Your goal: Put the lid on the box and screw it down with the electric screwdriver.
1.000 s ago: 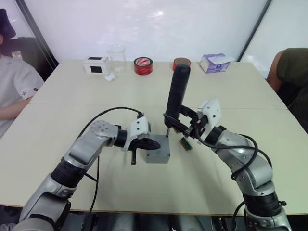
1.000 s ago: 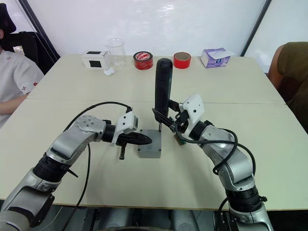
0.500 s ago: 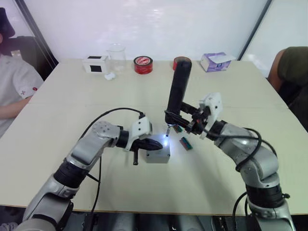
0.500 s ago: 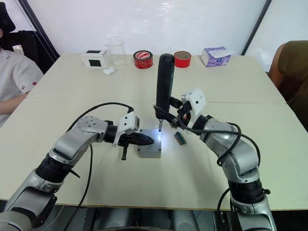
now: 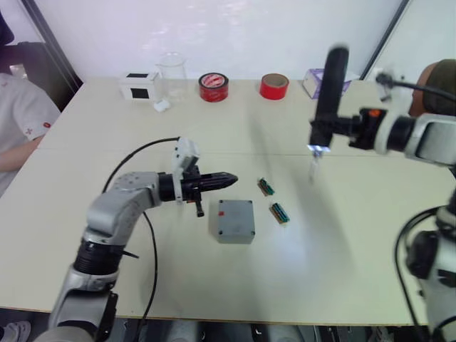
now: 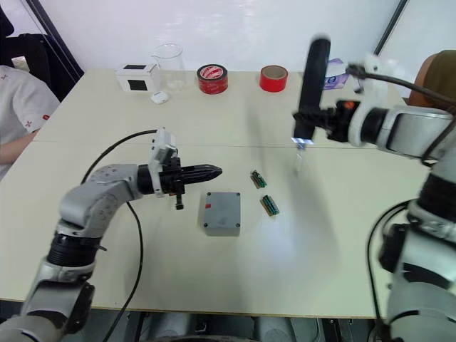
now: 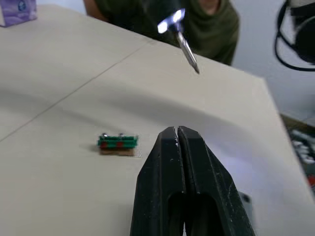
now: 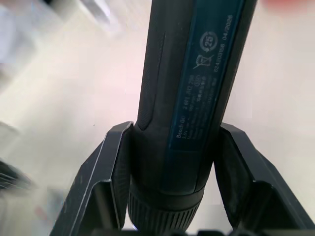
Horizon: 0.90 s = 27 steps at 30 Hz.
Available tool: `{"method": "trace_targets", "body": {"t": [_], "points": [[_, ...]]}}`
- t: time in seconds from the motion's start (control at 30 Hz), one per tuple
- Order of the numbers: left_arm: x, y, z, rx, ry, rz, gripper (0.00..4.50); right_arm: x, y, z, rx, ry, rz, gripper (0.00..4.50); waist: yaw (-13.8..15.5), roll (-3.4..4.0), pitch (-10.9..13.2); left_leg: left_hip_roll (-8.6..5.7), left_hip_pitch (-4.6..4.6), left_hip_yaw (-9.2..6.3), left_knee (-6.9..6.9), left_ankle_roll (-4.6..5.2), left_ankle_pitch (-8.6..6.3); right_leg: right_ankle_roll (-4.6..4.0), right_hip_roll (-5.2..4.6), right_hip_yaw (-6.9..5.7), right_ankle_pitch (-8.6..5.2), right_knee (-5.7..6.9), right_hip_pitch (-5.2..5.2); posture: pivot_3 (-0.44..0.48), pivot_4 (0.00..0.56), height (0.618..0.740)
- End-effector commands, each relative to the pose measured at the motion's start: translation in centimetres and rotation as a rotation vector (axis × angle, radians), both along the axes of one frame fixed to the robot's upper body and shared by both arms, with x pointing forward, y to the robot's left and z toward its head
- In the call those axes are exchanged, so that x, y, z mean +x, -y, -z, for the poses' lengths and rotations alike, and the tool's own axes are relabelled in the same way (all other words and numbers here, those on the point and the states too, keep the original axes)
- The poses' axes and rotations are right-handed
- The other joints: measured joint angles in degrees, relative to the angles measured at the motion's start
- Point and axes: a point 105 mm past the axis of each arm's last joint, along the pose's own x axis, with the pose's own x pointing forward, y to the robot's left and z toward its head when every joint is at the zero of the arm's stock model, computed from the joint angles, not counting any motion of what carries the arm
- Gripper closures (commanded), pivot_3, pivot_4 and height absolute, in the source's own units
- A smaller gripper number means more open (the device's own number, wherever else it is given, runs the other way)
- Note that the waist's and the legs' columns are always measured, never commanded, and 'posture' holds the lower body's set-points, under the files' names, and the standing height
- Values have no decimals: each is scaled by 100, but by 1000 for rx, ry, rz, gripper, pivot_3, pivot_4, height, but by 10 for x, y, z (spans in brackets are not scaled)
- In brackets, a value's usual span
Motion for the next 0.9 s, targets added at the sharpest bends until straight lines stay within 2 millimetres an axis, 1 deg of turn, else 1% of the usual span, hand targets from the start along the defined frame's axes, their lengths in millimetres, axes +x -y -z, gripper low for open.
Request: {"method": "trace_targets", "body": {"t": [0.03,0.07,0.13,0.2,0.37,0.47,0.73,0.8,0.83,0.9], "points": [[-25,1,-4,102,39,139,4500,-14,21,25,-40,-183,14,2649,-5,-1,2,-4,0,5,0,2,-1,1,1,4,0,-3,1,0,150,740],[-32,-1,0,144,37,172,4500,-20,27,35,-44,-243,18,2649,-4,-7,5,-6,0,8,1,2,-1,2,-1,8,0,-3,0,0,150,740],[-41,-3,4,194,44,206,4500,-27,34,46,-58,-310,27,2649,-12,-4,9,-6,0,8,1,6,-4,2,2,8,0,-11,6,0,150,740],[-43,-3,6,210,46,210,4500,-30,36,52,-66,-346,29,2649,-31,1,19,-7,1,13,5,7,-4,3,2,14,0,-11,5,0,150,740],[-45,-3,15,240,48,211,4500,-39,41,82,-102,-460,36,2649,-21,-1,24,0,14,11,12,6,-3,3,30,21,0,2,7,0,150,740],[-46,-3,16,243,48,209,4500,-38,41,89,-106,-485,43,2649,-5,-2,25,13,14,2,15,5,-2,2,56,23,0,7,7,0,150,740],[-46,-6,17,238,27,184,4500,-32,40,100,-136,-508,53,2649,-11,-2,25,20,14,2,14,4,-2,4,66,25,1,12,2,0,150,740],[-45,-8,17,235,21,169,4500,-32,40,103,-145,-516,52,1646,-9,-1,25,20,14,2,14,4,-2,4,65,25,1,12,2,0,150,740],[-44,-8,17,234,19,163,4500,-32,40,104,-148,-518,52,1473,-7,-1,25,19,14,3,14,4,-2,4,64,26,1,11,2,0,150,740],[-40,-11,17,233,20,139,4500,-31,40,107,-159,-525,54,750,0,-2,25,19,14,2,15,4,-2,4,63,25,1,11,5,0,150,740]]}}
